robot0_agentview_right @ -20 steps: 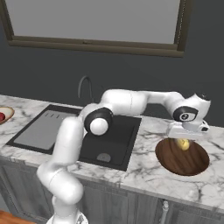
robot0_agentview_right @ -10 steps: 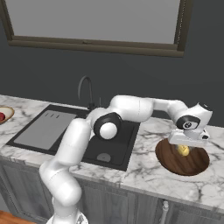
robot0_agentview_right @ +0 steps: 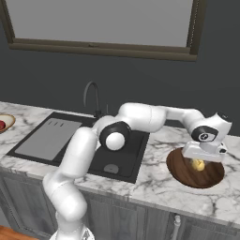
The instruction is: Pick the pears from the cabinet and place them in one bowl. Pick the potato from the sink and place it in the other bowl.
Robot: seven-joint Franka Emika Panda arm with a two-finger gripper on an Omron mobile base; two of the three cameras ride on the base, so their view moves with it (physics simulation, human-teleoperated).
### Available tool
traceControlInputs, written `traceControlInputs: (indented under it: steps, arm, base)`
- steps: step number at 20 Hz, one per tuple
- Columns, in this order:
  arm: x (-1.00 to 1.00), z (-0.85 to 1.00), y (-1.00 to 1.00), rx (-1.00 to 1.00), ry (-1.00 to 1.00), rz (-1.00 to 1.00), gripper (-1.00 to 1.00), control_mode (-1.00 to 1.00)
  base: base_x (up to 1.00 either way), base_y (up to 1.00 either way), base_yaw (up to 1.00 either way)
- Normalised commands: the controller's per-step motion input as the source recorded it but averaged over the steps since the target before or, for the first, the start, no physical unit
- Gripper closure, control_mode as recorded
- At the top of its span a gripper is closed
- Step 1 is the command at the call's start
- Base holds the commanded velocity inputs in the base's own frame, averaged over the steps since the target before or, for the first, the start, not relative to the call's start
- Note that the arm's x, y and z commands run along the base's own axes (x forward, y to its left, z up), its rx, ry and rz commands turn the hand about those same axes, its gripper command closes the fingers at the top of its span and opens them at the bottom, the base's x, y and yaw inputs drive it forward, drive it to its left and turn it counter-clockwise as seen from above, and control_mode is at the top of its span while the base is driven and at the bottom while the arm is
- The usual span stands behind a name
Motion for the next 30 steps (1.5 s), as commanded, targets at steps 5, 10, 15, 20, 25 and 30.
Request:
traceControlInputs:
  steps: [5, 10, 15, 20, 25, 30]
  arm:
    - [0.03, -0.33, 0.01, -0.03, -0.01, 0.00, 1.00, -1.00]
    - [0.14, -0.29, 0.02, -0.05, -0.01, 0.00, 1.00, -1.00]
    - [0.00, -0.05, 0.00, -0.01, 0.00, 0.00, 1.00, -1.00]
    - [0.00, 0.00, 0.00, 0.00, 0.00, 0.00, -1.00, -1.00]
    - [0.00, 0.03, 0.00, 0.00, 0.00, 0.00, -1.00, -1.00]
    - [0.00, 0.22, 0.00, -0.02, 0.00, 0.00, -1.00, -1.00]
  base:
    - [0.00, 0.00, 0.00]
    - [0.00, 0.00, 0.00]
    - [0.00, 0.00, 0.00]
    - [0.00, 0.00, 0.00]
    - [0.00, 0.00, 0.00]
    - [0.00, 0.00, 0.00]
